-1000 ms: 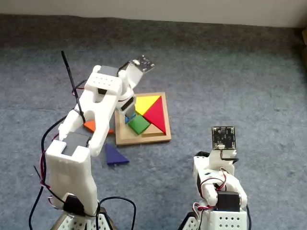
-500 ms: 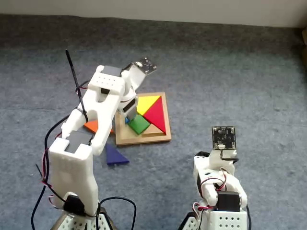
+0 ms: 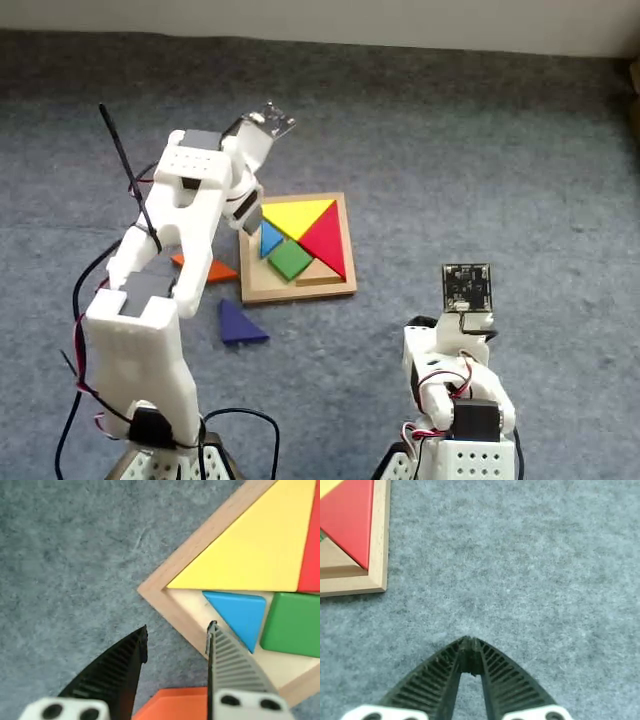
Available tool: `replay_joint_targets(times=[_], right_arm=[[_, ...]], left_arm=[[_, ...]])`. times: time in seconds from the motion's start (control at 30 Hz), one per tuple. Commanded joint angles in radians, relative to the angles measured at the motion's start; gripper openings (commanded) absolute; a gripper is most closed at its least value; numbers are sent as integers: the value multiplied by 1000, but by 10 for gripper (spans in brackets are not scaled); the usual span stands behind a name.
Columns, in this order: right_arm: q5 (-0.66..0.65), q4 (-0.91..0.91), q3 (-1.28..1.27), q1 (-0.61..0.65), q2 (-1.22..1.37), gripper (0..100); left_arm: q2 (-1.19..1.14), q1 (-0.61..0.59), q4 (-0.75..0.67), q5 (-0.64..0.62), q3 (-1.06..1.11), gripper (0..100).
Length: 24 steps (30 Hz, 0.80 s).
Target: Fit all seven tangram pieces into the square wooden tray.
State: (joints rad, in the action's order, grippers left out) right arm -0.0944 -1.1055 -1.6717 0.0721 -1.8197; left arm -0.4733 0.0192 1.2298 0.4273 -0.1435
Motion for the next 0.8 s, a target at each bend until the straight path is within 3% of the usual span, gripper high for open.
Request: replay_joint_targets(times=[0.0,0.27,0.47,0.77], right_arm=[[-11,25,-116,-10,-5,17],[-11,25,-116,-12,-5,17],[-11,25,-116,-12,-5,17],[-11,25,-116,-12,-5,17]], left_arm=[[-13,15,-12,3,-48,193],[-50,170,-11,-8,-41,192],[-8,252,29,-95,-42,192],[142,231,169,-101,-41,192]])
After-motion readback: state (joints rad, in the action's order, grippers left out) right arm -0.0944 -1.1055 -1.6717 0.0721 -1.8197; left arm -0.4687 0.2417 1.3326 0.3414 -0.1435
